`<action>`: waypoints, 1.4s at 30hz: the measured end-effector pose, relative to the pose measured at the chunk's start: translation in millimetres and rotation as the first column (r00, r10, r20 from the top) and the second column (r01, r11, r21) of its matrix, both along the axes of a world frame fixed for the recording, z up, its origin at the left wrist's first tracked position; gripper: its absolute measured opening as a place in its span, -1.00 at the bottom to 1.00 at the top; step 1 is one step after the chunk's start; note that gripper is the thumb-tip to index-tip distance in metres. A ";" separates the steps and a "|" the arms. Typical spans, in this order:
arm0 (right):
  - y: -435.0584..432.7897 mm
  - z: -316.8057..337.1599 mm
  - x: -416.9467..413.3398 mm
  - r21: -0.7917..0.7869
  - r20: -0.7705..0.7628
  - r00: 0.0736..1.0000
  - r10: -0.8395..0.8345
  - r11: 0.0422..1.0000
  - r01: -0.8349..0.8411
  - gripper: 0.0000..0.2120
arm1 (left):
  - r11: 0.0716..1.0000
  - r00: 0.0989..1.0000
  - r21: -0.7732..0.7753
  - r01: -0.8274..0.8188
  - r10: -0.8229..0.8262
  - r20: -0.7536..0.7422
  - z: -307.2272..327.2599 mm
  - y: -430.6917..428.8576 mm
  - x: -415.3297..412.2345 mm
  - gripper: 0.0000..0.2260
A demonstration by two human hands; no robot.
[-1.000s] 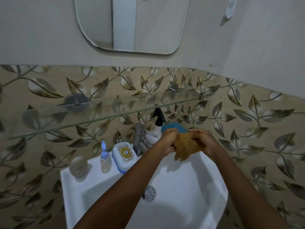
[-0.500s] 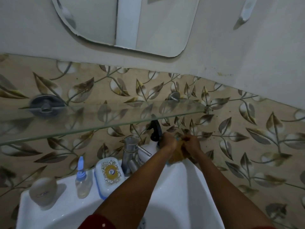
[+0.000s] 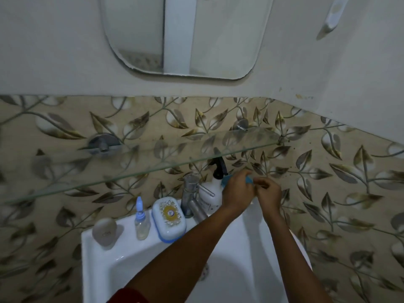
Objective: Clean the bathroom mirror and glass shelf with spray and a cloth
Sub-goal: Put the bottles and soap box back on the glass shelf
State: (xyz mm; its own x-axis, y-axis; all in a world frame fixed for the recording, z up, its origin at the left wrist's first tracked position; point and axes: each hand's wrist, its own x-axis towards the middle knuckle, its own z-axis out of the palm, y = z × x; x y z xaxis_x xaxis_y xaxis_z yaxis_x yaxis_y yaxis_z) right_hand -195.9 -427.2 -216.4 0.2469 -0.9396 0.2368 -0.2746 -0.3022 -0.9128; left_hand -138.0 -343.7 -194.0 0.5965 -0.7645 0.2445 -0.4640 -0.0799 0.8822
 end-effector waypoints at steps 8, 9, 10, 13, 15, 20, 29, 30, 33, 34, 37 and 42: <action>120.2 30.3 9.6 0.033 0.048 0.994 0.097 0.995 -0.098 -0.88 | 0.997 0.988 -0.068 -0.039 0.049 0.146 4.6 142.4 21.5 -0.64; 134.0 31.6 13.9 0.046 0.045 0.990 0.137 0.989 -0.139 -0.88 | 0.993 0.983 -0.087 -0.080 0.093 0.156 1.8 164.1 26.7 -0.65; 145.9 31.5 19.7 0.048 0.036 0.984 0.173 0.983 -0.175 -0.86 | 0.985 0.975 -0.116 -0.126 0.145 0.167 -2.2 183.4 33.5 -0.66; 184.7 26.5 44.1 0.030 -0.025 0.956 0.292 0.956 -0.291 -0.83 | 0.942 0.933 -0.157 -0.296 0.321 0.165 -11.4 240.4 64.6 -0.72; 203.9 20.2 59.9 0.043 -0.055 0.929 0.367 0.930 -0.365 -0.84 | 0.912 0.895 -0.180 -0.369 0.401 0.195 -15.5 267.5 85.8 -0.70; 229.9 -5.0 91.7 0.083 -0.185 0.848 0.497 0.868 -0.490 -0.78 | 0.907 0.901 0.082 -0.413 0.393 0.186 -44.3 308.3 132.9 -0.50; 242.3 -43.1 120.0 0.222 -0.317 0.775 0.547 0.837 -0.500 -0.61 | 0.808 0.936 0.486 -0.332 0.345 0.065 -83.3 300.5 154.1 -0.45; 242.6 -46.0 121.9 0.214 -0.315 0.781 0.539 0.842 -0.495 -0.63 | 0.807 0.930 0.481 -0.344 0.363 0.056 -89.3 299.3 154.8 -0.49; 243.2 -51.0 126.7 0.180 -0.334 0.801 0.497 0.868 -0.464 -0.67 | 0.802 0.899 0.439 -0.406 0.436 0.037 -91.7 295.2 148.4 -0.59; 243.5 -52.5 127.0 0.172 -0.338 0.809 0.481 0.877 -0.450 -0.69 | 0.801 0.889 0.417 -0.429 0.457 0.037 -90.7 293.6 145.4 -0.65; 243.7 -53.9 124.1 0.157 -0.310 0.833 0.458 0.889 -0.430 -0.75 | 0.812 0.880 0.359 -0.460 0.471 0.064 -84.2 291.3 138.9 -0.76; 245.2 -44.0 99.3 0.071 -0.198 0.888 0.415 0.910 -0.409 -0.67 | 0.887 0.918 0.237 -0.396 0.387 0.086 -63.0 304.8 123.3 -0.77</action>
